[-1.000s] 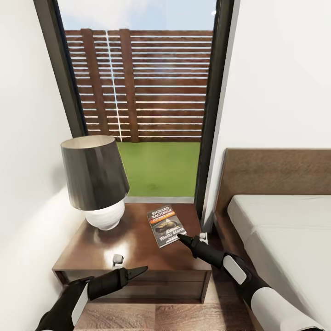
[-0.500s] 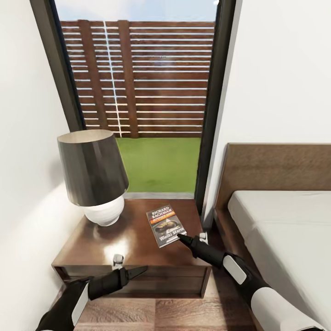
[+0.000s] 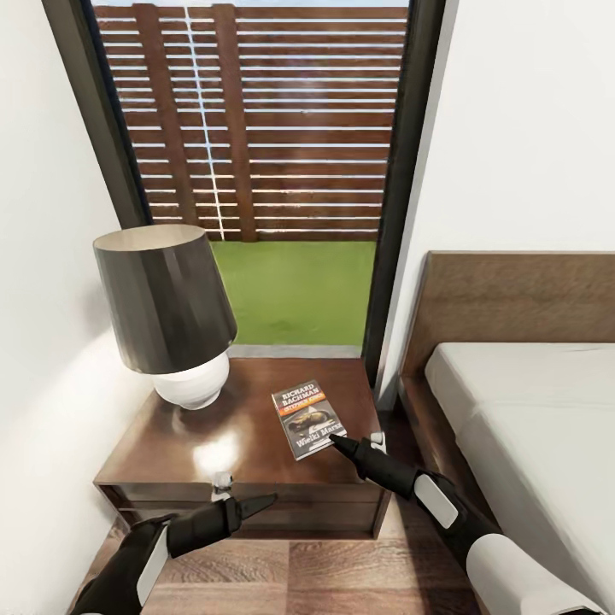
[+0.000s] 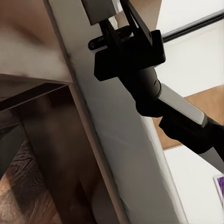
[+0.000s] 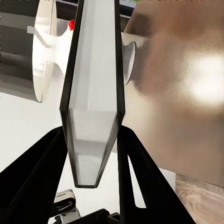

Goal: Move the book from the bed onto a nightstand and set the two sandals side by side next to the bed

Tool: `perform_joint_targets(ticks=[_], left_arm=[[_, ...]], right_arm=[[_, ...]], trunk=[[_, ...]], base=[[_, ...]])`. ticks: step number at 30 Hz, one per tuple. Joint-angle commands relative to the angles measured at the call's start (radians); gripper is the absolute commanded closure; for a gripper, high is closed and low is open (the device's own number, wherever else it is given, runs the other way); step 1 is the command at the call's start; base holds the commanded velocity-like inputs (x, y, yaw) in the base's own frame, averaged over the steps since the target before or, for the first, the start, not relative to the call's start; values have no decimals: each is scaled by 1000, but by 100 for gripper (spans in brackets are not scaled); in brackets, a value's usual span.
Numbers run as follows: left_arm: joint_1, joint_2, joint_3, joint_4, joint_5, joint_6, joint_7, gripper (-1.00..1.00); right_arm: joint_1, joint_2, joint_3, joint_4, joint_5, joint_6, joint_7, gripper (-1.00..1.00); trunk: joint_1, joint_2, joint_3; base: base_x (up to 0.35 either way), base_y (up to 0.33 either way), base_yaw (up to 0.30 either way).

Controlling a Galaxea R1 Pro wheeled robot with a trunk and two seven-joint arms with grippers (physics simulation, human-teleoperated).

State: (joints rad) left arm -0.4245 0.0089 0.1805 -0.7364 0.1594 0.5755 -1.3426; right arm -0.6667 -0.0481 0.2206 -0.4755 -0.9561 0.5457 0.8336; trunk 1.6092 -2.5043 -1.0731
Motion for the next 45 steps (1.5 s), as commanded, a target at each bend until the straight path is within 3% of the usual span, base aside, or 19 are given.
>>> perform_joint_targets(ticks=[1, 13, 24, 45], left_arm=[[0, 0, 0, 0, 2, 10, -3, -100], [0, -1, 0, 0, 2, 10, -3, -100], [0, -1, 0, 0, 2, 10, -2, -100], [0, -1, 2, 0, 2, 10, -3, -100]], right_arm=[[-1, -1, 5, 0, -10, 7, -1, 100], [-1, -1, 5, 0, -10, 7, -1, 100], [-1, -1, 5, 0, -10, 7, -1, 100], [-1, -1, 5, 0, -10, 7, -1, 100]], trunk=[[0, 0, -1], [0, 0, -1], [5, -3, -43], [5, -3, -43]], base=[[0, 0, 0], [0, 0, 0], [0, 0, 0], [55, 0, 0]])
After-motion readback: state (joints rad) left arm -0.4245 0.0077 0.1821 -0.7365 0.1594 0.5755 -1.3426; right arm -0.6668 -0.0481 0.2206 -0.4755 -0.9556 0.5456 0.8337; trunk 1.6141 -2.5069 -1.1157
